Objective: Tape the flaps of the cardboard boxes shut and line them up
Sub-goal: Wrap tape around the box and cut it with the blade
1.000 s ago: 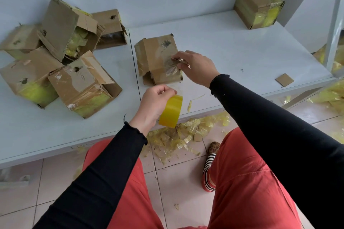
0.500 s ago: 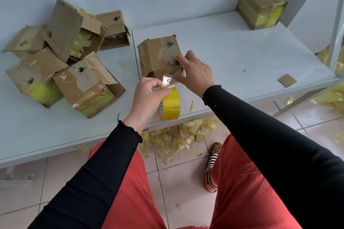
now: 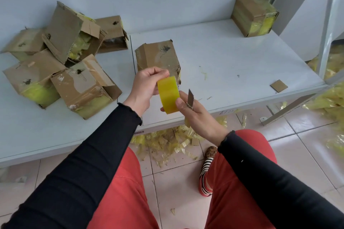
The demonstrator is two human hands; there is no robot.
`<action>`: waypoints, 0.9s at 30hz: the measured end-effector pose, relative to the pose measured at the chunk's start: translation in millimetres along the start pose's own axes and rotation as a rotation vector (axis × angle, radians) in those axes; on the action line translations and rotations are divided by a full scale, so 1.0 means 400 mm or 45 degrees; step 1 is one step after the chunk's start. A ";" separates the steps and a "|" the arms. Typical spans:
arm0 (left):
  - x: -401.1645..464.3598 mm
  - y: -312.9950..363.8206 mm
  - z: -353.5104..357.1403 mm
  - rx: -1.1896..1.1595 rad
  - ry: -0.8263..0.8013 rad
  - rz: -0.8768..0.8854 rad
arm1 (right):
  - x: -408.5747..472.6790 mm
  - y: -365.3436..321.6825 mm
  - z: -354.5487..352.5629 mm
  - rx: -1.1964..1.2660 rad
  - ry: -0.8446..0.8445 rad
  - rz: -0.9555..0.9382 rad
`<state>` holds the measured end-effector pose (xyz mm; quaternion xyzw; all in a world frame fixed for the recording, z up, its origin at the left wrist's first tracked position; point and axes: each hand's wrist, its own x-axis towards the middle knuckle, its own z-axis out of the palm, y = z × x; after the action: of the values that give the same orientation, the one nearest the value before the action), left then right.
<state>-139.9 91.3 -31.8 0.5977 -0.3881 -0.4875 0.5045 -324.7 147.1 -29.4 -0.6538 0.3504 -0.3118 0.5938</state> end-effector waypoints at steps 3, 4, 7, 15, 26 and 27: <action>0.041 0.059 0.016 0.016 0.090 0.093 | -0.002 -0.009 0.009 0.080 0.185 0.044; 0.064 0.085 0.012 -0.001 0.132 0.124 | -0.005 -0.005 0.010 0.071 0.205 0.089; 0.149 0.157 -0.007 -0.016 0.189 0.183 | -0.025 0.017 0.014 0.148 0.225 0.252; 0.362 0.187 0.013 0.243 0.085 0.204 | 0.025 0.009 -0.006 -0.099 0.364 0.328; 0.511 0.099 -0.019 0.464 -0.002 0.150 | 0.087 0.022 -0.006 -0.442 0.470 0.198; 0.516 0.088 -0.020 0.470 -0.002 0.147 | 0.091 0.029 -0.005 -0.459 0.478 0.211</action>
<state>-84.9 -110.7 -36.6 0.6564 -0.5051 -0.3786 0.4131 -306.9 115.3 -41.3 -0.6486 0.5566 -0.3105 0.4160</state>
